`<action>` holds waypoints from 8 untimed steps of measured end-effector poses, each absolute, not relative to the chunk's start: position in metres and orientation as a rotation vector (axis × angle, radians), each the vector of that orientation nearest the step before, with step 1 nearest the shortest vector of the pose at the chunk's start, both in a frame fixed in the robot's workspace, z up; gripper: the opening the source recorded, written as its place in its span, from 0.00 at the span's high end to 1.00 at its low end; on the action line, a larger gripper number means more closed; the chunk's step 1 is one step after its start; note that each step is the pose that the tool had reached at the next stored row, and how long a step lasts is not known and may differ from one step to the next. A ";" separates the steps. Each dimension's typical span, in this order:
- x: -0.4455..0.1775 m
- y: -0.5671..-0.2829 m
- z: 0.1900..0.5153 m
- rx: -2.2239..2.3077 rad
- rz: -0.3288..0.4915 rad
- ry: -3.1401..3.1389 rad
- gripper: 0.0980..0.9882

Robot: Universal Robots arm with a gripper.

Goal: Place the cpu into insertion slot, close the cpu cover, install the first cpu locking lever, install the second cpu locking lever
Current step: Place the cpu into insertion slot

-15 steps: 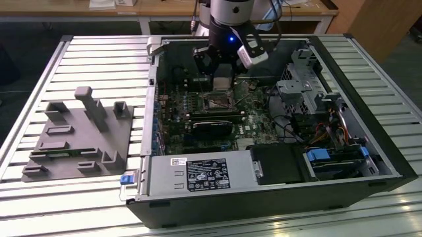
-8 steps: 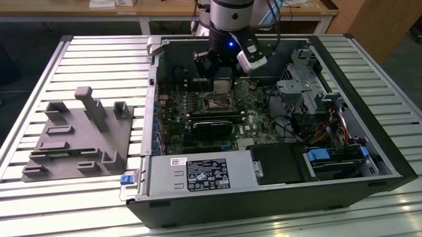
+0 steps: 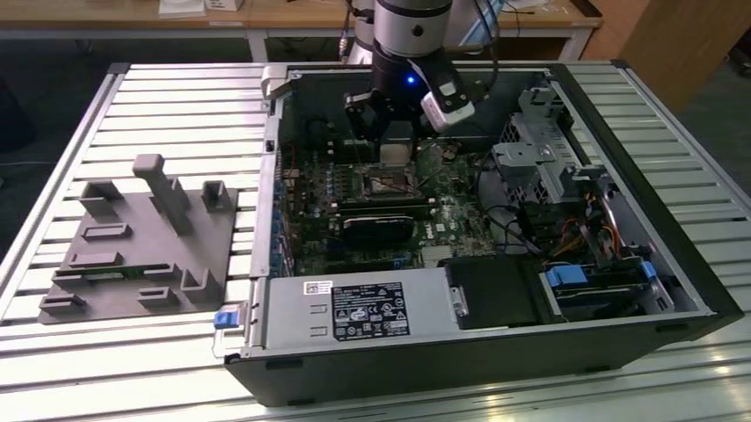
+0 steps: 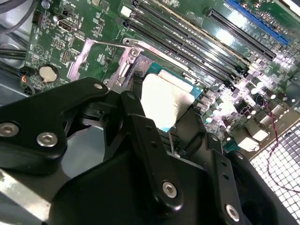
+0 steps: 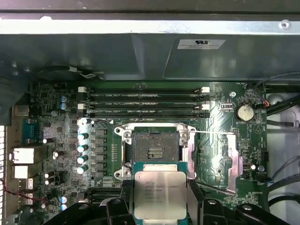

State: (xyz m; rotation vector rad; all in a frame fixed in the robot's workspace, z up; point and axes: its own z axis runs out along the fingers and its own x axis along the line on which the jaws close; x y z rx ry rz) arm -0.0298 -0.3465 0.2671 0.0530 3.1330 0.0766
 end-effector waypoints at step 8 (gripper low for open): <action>-0.030 -0.347 0.267 0.234 0.076 3.122 0.51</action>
